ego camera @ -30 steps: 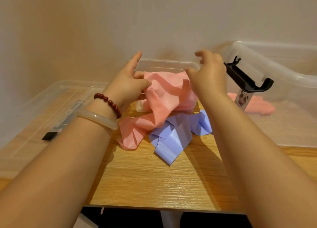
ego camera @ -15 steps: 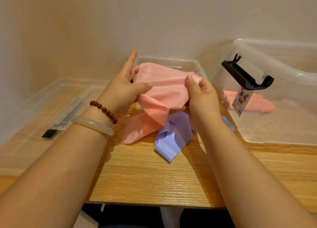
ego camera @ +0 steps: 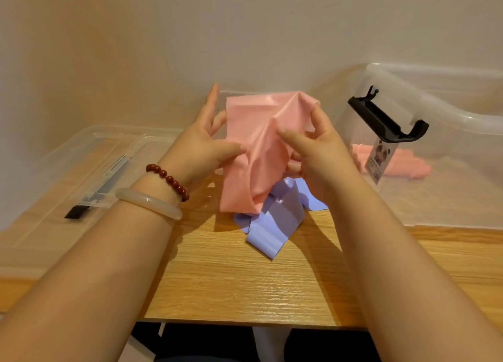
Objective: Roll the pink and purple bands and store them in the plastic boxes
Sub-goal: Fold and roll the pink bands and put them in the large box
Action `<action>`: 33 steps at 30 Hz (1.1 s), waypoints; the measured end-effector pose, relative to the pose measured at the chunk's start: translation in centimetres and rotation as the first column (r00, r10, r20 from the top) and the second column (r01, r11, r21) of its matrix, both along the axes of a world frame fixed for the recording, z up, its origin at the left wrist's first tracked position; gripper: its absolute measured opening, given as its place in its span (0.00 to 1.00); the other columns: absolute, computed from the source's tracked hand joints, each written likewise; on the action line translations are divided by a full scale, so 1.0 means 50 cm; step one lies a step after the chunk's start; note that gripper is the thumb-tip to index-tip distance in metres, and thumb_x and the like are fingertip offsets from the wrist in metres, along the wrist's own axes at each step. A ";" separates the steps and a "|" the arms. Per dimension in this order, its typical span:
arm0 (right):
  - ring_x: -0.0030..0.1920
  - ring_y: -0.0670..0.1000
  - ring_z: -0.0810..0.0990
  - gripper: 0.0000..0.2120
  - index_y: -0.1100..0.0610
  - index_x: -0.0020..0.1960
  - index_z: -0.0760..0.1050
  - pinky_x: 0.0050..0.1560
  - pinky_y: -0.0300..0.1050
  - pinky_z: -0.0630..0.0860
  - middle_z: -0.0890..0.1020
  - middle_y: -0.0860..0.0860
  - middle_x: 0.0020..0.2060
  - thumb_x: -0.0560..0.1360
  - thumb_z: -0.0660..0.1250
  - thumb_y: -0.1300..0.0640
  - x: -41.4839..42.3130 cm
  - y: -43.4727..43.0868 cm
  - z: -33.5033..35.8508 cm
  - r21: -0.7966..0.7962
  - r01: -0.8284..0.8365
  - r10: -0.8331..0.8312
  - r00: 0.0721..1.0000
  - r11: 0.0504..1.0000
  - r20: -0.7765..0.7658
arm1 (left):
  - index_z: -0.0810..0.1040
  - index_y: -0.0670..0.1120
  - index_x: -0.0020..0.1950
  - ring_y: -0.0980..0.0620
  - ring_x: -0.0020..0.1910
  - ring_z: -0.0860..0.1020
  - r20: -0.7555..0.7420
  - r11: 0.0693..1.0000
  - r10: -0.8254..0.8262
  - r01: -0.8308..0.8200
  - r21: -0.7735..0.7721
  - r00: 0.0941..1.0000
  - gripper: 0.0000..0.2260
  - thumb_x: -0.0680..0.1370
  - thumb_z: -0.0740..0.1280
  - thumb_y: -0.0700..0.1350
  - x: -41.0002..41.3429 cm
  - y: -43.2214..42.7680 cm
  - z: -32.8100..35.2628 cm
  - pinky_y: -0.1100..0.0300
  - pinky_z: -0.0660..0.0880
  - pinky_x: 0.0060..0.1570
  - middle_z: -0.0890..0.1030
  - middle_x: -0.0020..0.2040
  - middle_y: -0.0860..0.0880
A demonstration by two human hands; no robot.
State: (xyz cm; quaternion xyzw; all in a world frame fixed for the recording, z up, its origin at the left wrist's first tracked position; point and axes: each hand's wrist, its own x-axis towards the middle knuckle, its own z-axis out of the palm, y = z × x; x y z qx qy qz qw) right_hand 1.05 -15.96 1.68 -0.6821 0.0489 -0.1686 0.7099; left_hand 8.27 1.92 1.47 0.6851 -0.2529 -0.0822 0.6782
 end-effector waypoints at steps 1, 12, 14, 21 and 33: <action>0.51 0.57 0.83 0.30 0.42 0.71 0.67 0.41 0.54 0.82 0.80 0.55 0.56 0.74 0.73 0.56 0.002 -0.001 -0.008 -0.053 0.015 -0.015 1.000 0.998 -0.001 | 0.47 0.58 0.79 0.55 0.60 0.78 0.004 0.999 0.047 -0.047 0.017 0.999 0.47 0.71 0.72 0.31 -0.003 -0.001 0.000 0.54 0.79 0.51 0.73 0.69 0.49; 0.41 0.48 0.81 0.06 0.55 0.54 0.80 0.43 0.45 0.78 0.84 0.49 0.41 0.79 0.66 0.61 0.010 0.012 0.050 0.104 0.179 -0.195 0.965 0.978 0.174 | 0.59 0.49 0.77 0.60 0.48 0.81 0.074 0.968 0.220 -0.209 -0.139 0.973 0.32 0.77 0.66 0.32 -0.016 -0.005 0.052 0.65 0.76 0.47 0.83 0.50 0.53; 0.42 0.47 0.82 0.12 0.58 0.63 0.76 0.41 0.43 0.79 0.84 0.50 0.45 0.81 0.63 0.61 0.013 0.021 0.077 0.224 0.076 -0.131 0.961 0.972 0.242 | 0.55 0.47 0.78 0.59 0.53 0.81 0.060 0.960 0.177 -0.159 -0.231 0.982 0.33 0.77 0.64 0.31 -0.016 -0.009 0.075 0.64 0.76 0.49 0.81 0.58 0.49; 0.53 0.57 0.83 0.36 0.51 0.76 0.63 0.54 0.52 0.80 0.80 0.53 0.60 0.69 0.66 0.65 0.039 0.005 0.131 0.131 -0.018 -0.011 0.976 0.991 0.217 | 0.43 0.54 0.79 0.52 0.62 0.78 0.134 0.982 0.011 0.014 -0.188 0.991 0.42 0.76 0.65 0.30 -0.003 0.000 0.107 0.51 0.79 0.53 0.65 0.75 0.51; 0.47 0.50 0.78 0.14 0.53 0.60 0.74 0.48 0.43 0.73 0.79 0.47 0.42 0.75 0.67 0.61 0.082 -0.006 0.068 -0.624 0.420 -0.456 0.883 0.659 0.112 | 0.61 0.51 0.77 0.51 0.56 0.77 0.575 0.722 0.292 -0.570 0.392 0.764 0.30 0.77 0.69 0.45 0.060 -0.032 0.067 0.57 0.73 0.60 0.75 0.65 0.51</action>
